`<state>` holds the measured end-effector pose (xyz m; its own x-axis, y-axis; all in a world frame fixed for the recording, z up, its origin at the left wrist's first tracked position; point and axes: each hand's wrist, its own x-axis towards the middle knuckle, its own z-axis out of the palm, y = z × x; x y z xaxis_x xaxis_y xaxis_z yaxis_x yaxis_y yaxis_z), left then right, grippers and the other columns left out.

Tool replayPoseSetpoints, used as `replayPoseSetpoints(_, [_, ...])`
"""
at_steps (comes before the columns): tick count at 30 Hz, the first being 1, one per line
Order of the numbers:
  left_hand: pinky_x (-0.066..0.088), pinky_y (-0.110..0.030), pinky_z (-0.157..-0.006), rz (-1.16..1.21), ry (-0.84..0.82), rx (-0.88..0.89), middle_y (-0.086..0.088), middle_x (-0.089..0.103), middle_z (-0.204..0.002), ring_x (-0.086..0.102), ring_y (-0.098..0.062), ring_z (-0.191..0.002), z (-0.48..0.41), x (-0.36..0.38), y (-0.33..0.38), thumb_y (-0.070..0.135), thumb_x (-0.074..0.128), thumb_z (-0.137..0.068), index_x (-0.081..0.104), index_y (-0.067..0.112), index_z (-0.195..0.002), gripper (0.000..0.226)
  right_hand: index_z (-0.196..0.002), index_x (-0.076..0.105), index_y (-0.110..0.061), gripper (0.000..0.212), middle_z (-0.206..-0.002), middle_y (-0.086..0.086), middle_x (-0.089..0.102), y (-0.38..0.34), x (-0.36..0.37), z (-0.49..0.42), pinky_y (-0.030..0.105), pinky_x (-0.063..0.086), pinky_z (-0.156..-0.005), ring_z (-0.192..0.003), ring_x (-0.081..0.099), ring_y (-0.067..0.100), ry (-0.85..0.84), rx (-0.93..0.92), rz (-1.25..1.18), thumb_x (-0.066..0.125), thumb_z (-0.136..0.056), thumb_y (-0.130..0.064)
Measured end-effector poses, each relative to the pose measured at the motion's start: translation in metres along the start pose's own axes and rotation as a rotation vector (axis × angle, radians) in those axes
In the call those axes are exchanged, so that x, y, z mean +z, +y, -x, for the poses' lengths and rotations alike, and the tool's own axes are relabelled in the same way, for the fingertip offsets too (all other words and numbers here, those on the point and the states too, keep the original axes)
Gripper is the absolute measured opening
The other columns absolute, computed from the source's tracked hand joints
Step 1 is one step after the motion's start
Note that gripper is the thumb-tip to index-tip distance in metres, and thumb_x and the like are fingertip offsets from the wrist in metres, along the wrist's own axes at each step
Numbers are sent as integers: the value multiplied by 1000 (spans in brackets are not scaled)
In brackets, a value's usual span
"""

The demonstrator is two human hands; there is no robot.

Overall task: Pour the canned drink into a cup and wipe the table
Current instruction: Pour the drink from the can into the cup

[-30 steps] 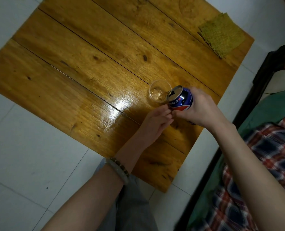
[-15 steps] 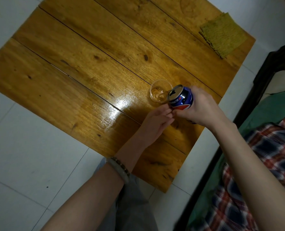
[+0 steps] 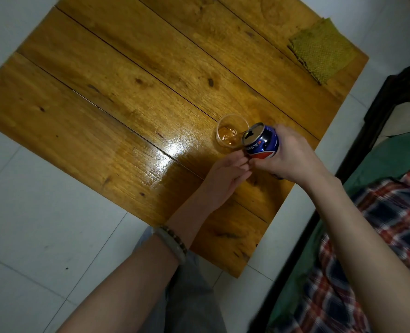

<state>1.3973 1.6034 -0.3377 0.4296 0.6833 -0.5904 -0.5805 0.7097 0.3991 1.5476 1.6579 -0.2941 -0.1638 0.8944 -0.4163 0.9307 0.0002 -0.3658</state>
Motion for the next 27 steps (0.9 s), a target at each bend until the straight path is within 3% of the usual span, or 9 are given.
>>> replayPoseSetpoints(4, [41, -30, -103, 7, 12, -4, -10, 52, -132, 48, -17, -126, -1, -1, 0, -13, 38, -90, 51, 13, -125, 46, -113, 50, -17, 70, -100, 2, 54, 2, 2, -1, 27, 43, -68, -89, 50, 17, -6, -2, 14, 73, -57, -52])
replayPoseSetpoints(12, [40, -32, -105, 3, 23, -22, -10, 52, -133, 49, -18, -125, 1, 0, -2, -12, 39, -90, 47, 10, -131, 48, -117, 48, -17, 73, -102, 3, 53, 2, 2, 1, 31, 46, -72, -92, 50, 18, -11, 15, 25, 73, -58, -52])
replayPoseSetpoints(16, [42, -31, -102, -46, 2, -8, -5, 58, -117, 56, -11, -111, 2, 1, -2, -11, 40, -91, 54, 15, -116, 38, -117, 49, -18, 74, -103, 2, 53, 0, 1, 3, 35, 49, -75, -92, 51, 18, -14, 30, 14, 72, -56, -53])
replayPoseSetpoints(20, [44, -30, -100, -24, 2, -10, -1, 59, -114, 56, -12, -110, 5, 3, 0, -11, 40, -90, 57, 20, -109, 40, -116, 48, -19, 79, -103, 2, 53, 1, -1, 2, 38, 50, -76, -93, 51, 19, -19, 33, 20, 65, -52, -61])
replayPoseSetpoints(24, [45, -28, -97, -2, -4, -16, -6, 55, -123, 52, -16, -118, 3, 5, 1, -13, 39, -90, 54, 16, -116, 42, -116, 49, -19, 78, -103, 3, 54, 0, -2, 3, 39, 50, -77, -93, 50, 20, -15, 33, 25, 63, -51, -61])
replayPoseSetpoints(27, [45, -29, -96, 12, -1, -14, -6, 56, -121, 54, -14, -113, 2, 5, 1, -13, 39, -90, 54, 13, -116, 39, -116, 49, -19, 77, -103, 3, 53, 1, -2, 2, 39, 50, -76, -92, 50, 19, -9, 35, 25, 63, -53, -60])
